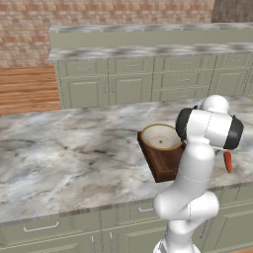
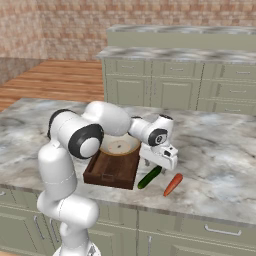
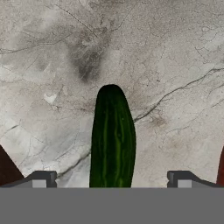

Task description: Place the two vegetables and bowl onto the tray for setting up a vegetable dip station.

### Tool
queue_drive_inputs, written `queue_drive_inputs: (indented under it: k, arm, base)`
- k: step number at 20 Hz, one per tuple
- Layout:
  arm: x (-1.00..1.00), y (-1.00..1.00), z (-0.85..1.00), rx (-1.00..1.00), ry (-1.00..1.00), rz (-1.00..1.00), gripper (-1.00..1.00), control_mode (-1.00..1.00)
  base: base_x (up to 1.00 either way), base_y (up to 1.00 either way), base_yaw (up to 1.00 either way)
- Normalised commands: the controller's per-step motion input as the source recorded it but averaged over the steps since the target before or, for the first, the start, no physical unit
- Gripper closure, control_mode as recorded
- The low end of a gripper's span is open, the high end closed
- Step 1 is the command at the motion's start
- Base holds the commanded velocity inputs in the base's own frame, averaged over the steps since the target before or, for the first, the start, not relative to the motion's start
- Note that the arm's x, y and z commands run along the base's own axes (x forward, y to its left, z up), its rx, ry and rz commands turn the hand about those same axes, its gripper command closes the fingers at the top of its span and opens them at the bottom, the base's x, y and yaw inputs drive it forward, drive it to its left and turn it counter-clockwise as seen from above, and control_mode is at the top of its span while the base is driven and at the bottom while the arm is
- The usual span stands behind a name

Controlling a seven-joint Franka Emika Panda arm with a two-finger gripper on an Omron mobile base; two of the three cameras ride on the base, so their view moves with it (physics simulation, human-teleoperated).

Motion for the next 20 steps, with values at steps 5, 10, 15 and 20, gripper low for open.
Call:
queue_drive_inputs:
  k: [5, 10, 15, 20]
  arm:
    - [0.0, -0.07, -0.16, -0.03, 0.0, 0.0, -1.0, -1.0]
    - [0.0, -0.04, -0.14, -0.02, 0.0, 0.0, -1.0, -1.0]
    - [0.01, 0.0, -0.16, 0.0, 0.0, 0.0, -1.0, -1.0]
    - [0.0, 0.0, -0.13, 0.0, 0.0, 0.0, -1.0, -1.0]
  base:
    - [0.0, 0.0, 0.0]
    - [0.0, 0.0, 0.0]
    - [0.0, 0.0, 0.0]
    - [0.0, 0.0, 0.0]
